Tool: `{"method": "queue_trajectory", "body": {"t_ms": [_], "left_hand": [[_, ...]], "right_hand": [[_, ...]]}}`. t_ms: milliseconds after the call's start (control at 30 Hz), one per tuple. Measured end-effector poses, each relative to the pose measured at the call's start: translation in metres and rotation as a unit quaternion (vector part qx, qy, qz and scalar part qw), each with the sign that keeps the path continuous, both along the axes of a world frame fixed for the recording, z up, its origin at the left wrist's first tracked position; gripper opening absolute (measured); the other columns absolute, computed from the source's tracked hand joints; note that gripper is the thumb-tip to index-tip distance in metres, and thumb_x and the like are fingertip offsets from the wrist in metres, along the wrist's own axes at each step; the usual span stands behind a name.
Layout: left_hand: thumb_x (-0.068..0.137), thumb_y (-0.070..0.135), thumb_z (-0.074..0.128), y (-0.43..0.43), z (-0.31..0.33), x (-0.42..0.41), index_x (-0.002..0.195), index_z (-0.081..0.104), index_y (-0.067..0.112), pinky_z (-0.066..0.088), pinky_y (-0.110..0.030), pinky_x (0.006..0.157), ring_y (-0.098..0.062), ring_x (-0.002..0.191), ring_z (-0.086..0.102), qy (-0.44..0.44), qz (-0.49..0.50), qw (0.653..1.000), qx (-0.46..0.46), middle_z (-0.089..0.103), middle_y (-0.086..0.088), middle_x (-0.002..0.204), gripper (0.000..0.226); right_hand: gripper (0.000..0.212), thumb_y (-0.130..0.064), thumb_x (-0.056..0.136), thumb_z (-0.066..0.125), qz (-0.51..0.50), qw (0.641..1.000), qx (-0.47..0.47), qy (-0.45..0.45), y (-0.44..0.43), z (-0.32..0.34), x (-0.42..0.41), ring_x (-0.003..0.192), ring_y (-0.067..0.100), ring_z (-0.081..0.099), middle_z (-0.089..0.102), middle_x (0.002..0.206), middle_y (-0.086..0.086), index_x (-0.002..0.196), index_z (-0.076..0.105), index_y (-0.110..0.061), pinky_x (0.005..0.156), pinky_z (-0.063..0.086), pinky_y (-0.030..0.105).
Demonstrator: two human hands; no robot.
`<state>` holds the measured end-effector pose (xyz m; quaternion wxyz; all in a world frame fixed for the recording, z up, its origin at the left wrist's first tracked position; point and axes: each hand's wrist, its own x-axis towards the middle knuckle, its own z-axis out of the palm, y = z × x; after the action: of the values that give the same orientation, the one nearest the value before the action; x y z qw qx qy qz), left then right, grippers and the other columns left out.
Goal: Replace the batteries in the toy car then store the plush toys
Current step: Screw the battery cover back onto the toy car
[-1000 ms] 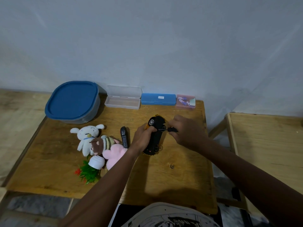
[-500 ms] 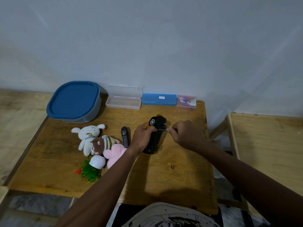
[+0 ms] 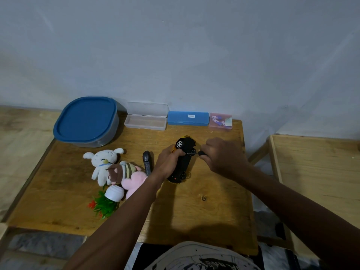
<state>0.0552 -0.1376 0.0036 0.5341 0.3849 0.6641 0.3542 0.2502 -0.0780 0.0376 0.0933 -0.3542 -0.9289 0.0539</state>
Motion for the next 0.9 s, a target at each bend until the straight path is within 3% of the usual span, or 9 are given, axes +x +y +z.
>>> {"method": "queue_trajectory", "body": {"t_ms": [133, 200, 300, 467, 533, 633, 700, 800, 900], "left_hand": [[0.098, 0.027, 0.051, 0.005, 0.005, 0.000, 0.113, 0.060, 0.023, 0.053, -0.025, 0.061, -0.028, 0.089, 0.068, -0.014, 0.002, 1.000, 0.015, 0.069, -0.014, 0.101, 0.018], [0.098, 0.025, 0.051, 0.007, 0.008, 0.000, 0.111, 0.060, 0.024, 0.053, -0.021, 0.055, -0.026, 0.085, 0.068, -0.025, 0.003, 0.999, 0.019, 0.069, -0.015, 0.101, 0.015], [0.098, 0.023, 0.051, 0.009, 0.009, 0.001, 0.108, 0.059, 0.026, 0.055, -0.025, 0.055, -0.027, 0.082, 0.069, -0.039, 0.017, 0.999, 0.026, 0.069, -0.018, 0.100, 0.013], [0.100, 0.026, 0.050, 0.009, 0.003, -0.001, 0.114, 0.058, 0.022, 0.053, -0.022, 0.056, -0.025, 0.086, 0.069, -0.051, 0.017, 0.998, 0.024, 0.068, -0.014, 0.102, 0.017], [0.100, 0.028, 0.047, 0.011, 0.002, 0.000, 0.121, 0.056, 0.018, 0.051, -0.024, 0.061, -0.022, 0.086, 0.068, -0.064, 0.018, 0.998, 0.006, 0.068, -0.014, 0.105, 0.025], [0.100, 0.034, 0.046, 0.012, -0.001, 0.001, 0.126, 0.055, 0.014, 0.054, -0.034, 0.072, -0.027, 0.093, 0.068, -0.143, 0.049, 0.987, -0.046, 0.068, -0.016, 0.111, 0.034], [0.099, 0.036, 0.047, 0.012, -0.003, -0.002, 0.128, 0.056, 0.013, 0.056, -0.039, 0.078, -0.033, 0.100, 0.067, -0.226, 0.088, 0.967, -0.075, 0.068, -0.019, 0.115, 0.038], [0.099, 0.037, 0.039, 0.011, -0.003, -0.007, 0.135, 0.054, 0.008, 0.057, -0.043, 0.081, -0.037, 0.109, 0.065, -0.338, 0.097, 0.933, -0.076, 0.066, -0.024, 0.123, 0.049], [0.100, 0.034, 0.030, 0.013, -0.004, -0.007, 0.133, 0.055, 0.002, 0.051, -0.052, 0.098, -0.040, 0.120, 0.060, -0.341, 0.049, 0.933, -0.099, 0.064, -0.026, 0.127, 0.052]], "right_hand": [[0.035, -0.041, 0.099, 0.048, -0.041, 0.997, -0.070, 0.004, -0.003, -0.001, -0.004, 0.057, 0.012, 0.047, 0.052, 0.067, -0.005, 0.087, 0.066, -0.013, 0.052, 0.038, 0.026], [0.035, -0.036, 0.098, 0.053, -0.082, 0.986, -0.133, 0.063, -0.006, 0.000, -0.007, 0.047, 0.011, 0.044, 0.051, 0.057, -0.003, 0.077, 0.066, -0.012, 0.047, 0.035, 0.023], [0.035, -0.030, 0.096, 0.059, -0.149, 0.959, -0.196, 0.140, -0.008, 0.001, -0.012, 0.040, 0.008, 0.037, 0.046, 0.049, -0.004, 0.070, 0.066, -0.009, 0.043, 0.028, 0.019], [0.038, -0.027, 0.095, 0.061, -0.188, 0.933, -0.257, 0.165, -0.004, -0.002, -0.012, 0.038, 0.006, 0.031, 0.043, 0.047, -0.003, 0.063, 0.064, -0.007, 0.040, 0.021, 0.014], [0.037, -0.027, 0.096, 0.061, -0.185, 0.932, -0.264, 0.165, -0.003, -0.004, -0.013, 0.040, 0.007, 0.035, 0.046, 0.049, -0.002, 0.063, 0.064, -0.010, 0.044, 0.024, 0.017], [0.023, -0.030, 0.093, 0.064, -0.201, 0.927, -0.270, 0.164, 0.002, -0.009, -0.012, 0.058, 0.006, 0.052, 0.061, 0.067, -0.003, 0.080, 0.070, -0.012, 0.055, 0.038, 0.022], [0.014, -0.030, 0.091, 0.067, -0.245, 0.894, -0.313, 0.207, 0.000, -0.015, -0.011, 0.071, 0.009, 0.063, 0.067, 0.082, -0.004, 0.092, 0.066, -0.017, 0.061, 0.048, 0.024], [0.017, -0.023, 0.091, 0.069, -0.303, 0.815, -0.397, 0.294, -0.015, -0.029, -0.017, 0.069, 0.011, 0.068, 0.070, 0.093, 0.003, 0.102, 0.063, -0.013, 0.051, 0.047, 0.013], [0.017, -0.017, 0.088, 0.071, -0.327, 0.766, -0.415, 0.366, -0.026, -0.046, -0.027, 0.067, 0.010, 0.068, 0.072, 0.097, 0.012, 0.100, 0.065, -0.006, 0.050, 0.047, 0.013]]}}
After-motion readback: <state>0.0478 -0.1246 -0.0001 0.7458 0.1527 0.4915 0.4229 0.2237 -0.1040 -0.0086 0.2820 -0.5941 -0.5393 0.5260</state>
